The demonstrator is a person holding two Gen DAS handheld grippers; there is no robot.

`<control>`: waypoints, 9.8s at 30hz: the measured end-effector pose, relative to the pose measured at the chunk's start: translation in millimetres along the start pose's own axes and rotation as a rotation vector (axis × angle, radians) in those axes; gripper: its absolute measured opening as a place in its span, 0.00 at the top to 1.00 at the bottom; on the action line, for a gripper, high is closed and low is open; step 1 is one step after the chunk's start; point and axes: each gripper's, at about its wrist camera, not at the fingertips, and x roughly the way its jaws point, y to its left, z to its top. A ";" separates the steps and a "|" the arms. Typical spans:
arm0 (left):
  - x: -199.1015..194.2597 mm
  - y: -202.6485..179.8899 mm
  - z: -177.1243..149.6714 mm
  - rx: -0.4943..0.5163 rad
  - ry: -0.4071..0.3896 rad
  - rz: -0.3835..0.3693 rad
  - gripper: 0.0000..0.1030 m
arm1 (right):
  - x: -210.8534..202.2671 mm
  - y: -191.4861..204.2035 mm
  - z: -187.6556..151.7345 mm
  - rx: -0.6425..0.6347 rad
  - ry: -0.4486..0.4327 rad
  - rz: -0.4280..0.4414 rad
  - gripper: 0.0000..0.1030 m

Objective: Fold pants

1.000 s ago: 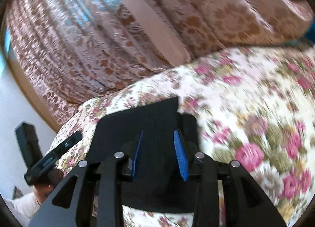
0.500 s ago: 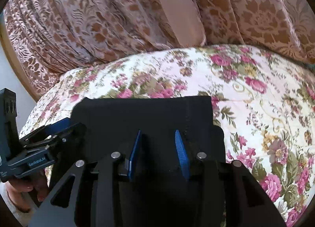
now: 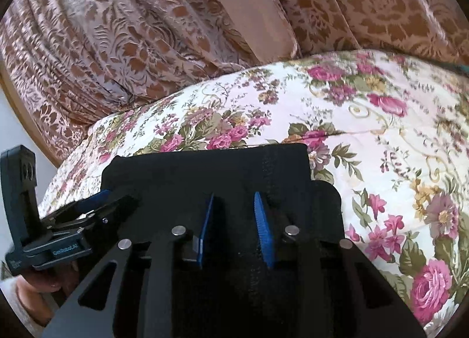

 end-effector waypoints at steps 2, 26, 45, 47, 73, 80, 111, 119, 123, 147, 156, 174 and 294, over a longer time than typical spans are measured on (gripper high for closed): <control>-8.7 2.8 -3.8 -0.012 -0.013 -0.018 0.19 | -5.7 1.0 -2.0 -0.003 -0.015 0.010 0.74; -74.2 63.1 -88.6 -0.309 -0.083 -0.203 0.17 | -75.7 -33.4 -59.0 0.203 0.007 0.040 0.27; -59.0 62.1 -80.8 -0.256 0.074 -0.422 0.17 | -67.5 -44.5 -63.1 0.282 0.167 0.098 0.21; -58.7 62.2 -80.1 -0.255 0.074 -0.423 0.17 | -66.6 -43.7 -62.8 0.273 0.165 0.095 0.20; -58.5 63.5 -88.0 -0.249 0.057 -0.487 0.16 | -64.5 -41.6 -62.1 0.257 0.155 0.114 0.19; -55.6 69.3 -84.7 -0.285 0.066 -0.515 0.16 | -66.3 -41.2 -63.6 0.257 0.158 0.126 0.19; -105.6 17.9 -47.4 0.071 -0.082 -0.335 0.57 | -94.1 1.5 -40.6 -0.042 -0.026 0.020 0.54; -92.1 14.1 1.3 0.120 -0.204 -0.265 0.57 | -52.7 -3.6 23.6 -0.138 -0.134 0.005 0.54; -56.1 20.0 44.2 0.132 -0.238 -0.195 0.57 | -7.5 -12.6 68.5 -0.139 -0.170 0.002 0.54; 36.2 49.9 59.6 0.001 -0.165 0.058 0.20 | 52.1 -36.9 78.1 -0.006 -0.112 -0.129 0.06; -7.8 1.9 6.1 0.019 -0.263 0.242 0.03 | -1.5 11.7 18.9 -0.102 -0.230 -0.261 0.02; -29.5 -11.6 -21.3 0.033 -0.371 0.279 0.03 | -9.3 39.4 -8.8 -0.224 -0.314 -0.330 0.02; -27.1 -3.6 -26.7 -0.006 -0.370 0.227 0.13 | -5.5 26.0 -10.4 -0.146 -0.289 -0.309 0.02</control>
